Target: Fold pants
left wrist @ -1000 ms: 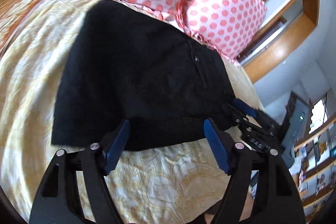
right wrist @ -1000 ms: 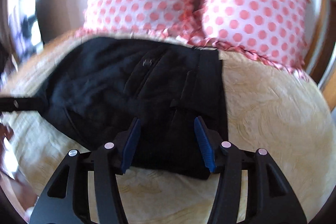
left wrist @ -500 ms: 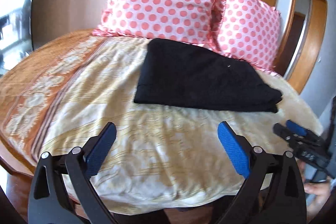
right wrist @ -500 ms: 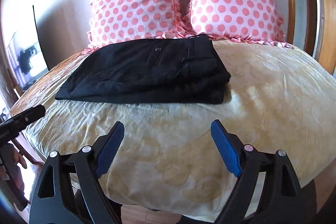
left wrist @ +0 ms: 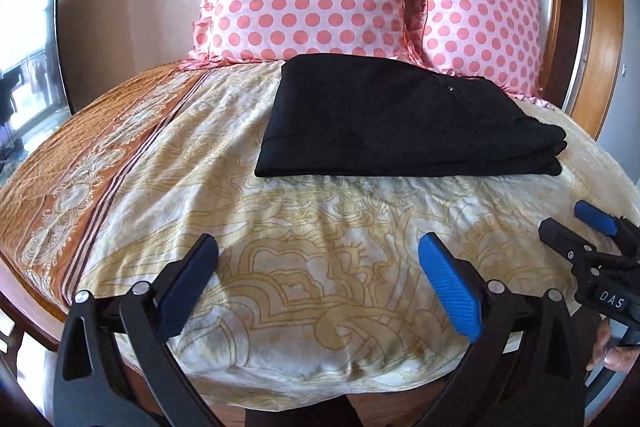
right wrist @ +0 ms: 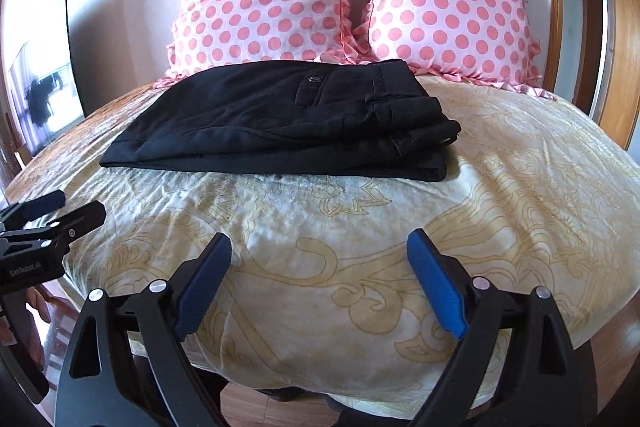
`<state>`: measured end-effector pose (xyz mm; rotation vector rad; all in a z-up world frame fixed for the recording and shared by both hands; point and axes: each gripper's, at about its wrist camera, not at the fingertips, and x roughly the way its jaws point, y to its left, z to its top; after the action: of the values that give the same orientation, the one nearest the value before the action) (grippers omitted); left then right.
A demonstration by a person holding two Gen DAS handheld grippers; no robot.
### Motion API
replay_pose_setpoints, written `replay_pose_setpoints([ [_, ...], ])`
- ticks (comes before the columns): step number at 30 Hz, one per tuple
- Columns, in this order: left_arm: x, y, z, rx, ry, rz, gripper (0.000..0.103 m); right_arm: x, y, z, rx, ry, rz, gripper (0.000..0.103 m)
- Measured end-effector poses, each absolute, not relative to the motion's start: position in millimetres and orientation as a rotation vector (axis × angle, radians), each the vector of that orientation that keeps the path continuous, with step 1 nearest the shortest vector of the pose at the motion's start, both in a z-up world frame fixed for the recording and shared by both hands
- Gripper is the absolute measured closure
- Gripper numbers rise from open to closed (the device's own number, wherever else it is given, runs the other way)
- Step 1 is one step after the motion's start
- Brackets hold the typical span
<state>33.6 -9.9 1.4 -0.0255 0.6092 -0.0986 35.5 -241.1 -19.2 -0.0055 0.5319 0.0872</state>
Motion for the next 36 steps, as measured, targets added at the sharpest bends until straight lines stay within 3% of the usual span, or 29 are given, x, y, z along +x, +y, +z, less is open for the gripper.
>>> replay_pose_setpoints([
  [6,33.0,-13.7,-1.3,0.013,0.611,-0.086,0.002,38.5,-239.7,-20.1,-0.011,0.543,0.041,0.001],
  [36,29.6,-16.2,-3.1,0.007,0.585,-0.065,0.002,34.4,-237.9,-23.2,0.003,0.509,0.005,0.001],
])
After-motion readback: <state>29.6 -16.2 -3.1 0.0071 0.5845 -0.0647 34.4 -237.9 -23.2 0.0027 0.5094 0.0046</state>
